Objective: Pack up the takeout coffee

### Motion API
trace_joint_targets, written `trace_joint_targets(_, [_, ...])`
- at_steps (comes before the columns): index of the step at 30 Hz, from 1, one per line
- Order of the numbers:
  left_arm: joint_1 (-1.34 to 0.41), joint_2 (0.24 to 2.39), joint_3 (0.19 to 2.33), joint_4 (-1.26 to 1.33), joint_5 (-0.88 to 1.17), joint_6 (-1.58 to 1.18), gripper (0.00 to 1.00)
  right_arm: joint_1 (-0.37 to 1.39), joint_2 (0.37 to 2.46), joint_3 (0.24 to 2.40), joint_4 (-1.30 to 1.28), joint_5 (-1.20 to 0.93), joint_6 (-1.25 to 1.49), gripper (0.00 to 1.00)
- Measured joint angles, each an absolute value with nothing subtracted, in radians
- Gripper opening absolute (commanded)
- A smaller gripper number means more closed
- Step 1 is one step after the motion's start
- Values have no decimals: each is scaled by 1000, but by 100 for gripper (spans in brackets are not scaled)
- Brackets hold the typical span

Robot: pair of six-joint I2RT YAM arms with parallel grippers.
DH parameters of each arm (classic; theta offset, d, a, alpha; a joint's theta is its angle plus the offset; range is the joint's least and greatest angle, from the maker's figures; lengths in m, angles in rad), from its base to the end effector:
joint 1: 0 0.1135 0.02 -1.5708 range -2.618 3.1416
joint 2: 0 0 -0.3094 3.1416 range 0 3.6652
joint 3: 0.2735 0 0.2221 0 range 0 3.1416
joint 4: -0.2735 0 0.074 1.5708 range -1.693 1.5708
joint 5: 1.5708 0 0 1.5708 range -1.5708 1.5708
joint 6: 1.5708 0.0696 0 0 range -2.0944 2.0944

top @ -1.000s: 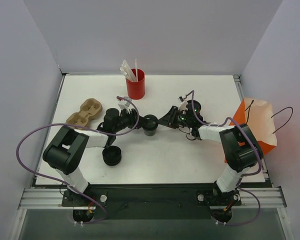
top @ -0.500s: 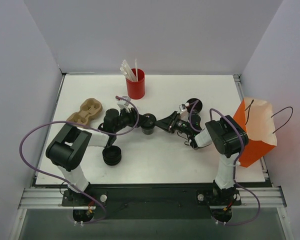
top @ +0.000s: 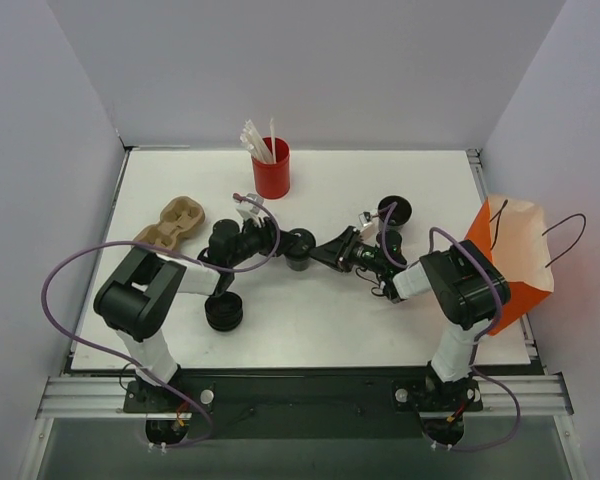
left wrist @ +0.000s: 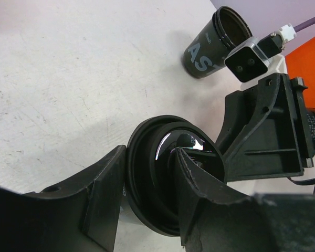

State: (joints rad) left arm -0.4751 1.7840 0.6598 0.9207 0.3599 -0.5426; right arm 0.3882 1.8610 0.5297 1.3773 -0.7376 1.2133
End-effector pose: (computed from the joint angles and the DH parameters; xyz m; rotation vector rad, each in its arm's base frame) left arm 0.3162 -0.1902 0.2208 0.2133 1.8732 -1.0365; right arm 0.2997 0.1731 0.2222 0.0519 1.8525 1.7535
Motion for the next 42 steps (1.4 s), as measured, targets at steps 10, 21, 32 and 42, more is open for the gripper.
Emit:
trace_joint_targets(10, [-481, 1799, 675, 918, 375, -546, 49, 400, 1623, 625, 785, -721, 903, 31])
trace_joint_targets(21, [-483, 1813, 705, 894, 403, -537, 49, 387, 1562, 881, 325, -595, 609, 34])
trace_joint_targets(32, [-482, 1815, 714, 882, 414, -533, 49, 379, 1684, 999, 205, -594, 513, 30])
trace_joint_targets(42, [-477, 1824, 715, 889, 414, -539, 49, 374, 1738, 1053, 184, -661, 500, 24])
